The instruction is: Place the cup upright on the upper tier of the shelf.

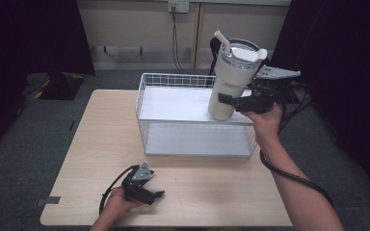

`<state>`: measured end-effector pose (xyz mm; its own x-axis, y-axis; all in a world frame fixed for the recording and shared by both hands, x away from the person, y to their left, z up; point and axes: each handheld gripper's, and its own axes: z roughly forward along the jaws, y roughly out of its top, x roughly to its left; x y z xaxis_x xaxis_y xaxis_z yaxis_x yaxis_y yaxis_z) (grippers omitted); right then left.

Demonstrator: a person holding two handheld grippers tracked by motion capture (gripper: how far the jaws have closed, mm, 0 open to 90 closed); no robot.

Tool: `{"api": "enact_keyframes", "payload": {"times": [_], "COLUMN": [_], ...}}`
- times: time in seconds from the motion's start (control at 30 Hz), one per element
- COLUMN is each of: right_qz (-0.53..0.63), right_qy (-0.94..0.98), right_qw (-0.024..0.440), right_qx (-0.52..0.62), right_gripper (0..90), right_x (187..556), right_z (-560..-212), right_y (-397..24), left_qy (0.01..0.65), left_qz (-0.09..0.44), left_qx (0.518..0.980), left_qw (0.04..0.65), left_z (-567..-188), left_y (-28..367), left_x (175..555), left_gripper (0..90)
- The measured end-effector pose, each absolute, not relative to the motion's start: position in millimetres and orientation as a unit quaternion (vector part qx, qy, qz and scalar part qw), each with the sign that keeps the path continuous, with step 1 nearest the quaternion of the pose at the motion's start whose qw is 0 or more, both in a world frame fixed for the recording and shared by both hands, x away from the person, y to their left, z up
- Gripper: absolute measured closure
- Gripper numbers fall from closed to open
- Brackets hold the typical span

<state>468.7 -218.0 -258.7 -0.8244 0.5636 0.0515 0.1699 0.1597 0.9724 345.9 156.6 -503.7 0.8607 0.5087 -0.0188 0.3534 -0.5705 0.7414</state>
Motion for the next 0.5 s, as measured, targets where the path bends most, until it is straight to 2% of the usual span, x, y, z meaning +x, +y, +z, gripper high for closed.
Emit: {"api": "enact_keyframes", "payload": {"times": [0.5], "right_qz": [0.594], "right_qy": [0.731], "right_qw": [0.191], "right_qx": [0.276], "right_gripper": [10.0], "right_x": [493], "right_z": [-268], "right_y": [-213], "left_qy": [0.245], "left_qz": [0.099], "left_qx": [0.881], "left_qw": [0.394], "left_z": [-504], "left_y": [157], "left_x": [346], "left_gripper": [14.1]}}
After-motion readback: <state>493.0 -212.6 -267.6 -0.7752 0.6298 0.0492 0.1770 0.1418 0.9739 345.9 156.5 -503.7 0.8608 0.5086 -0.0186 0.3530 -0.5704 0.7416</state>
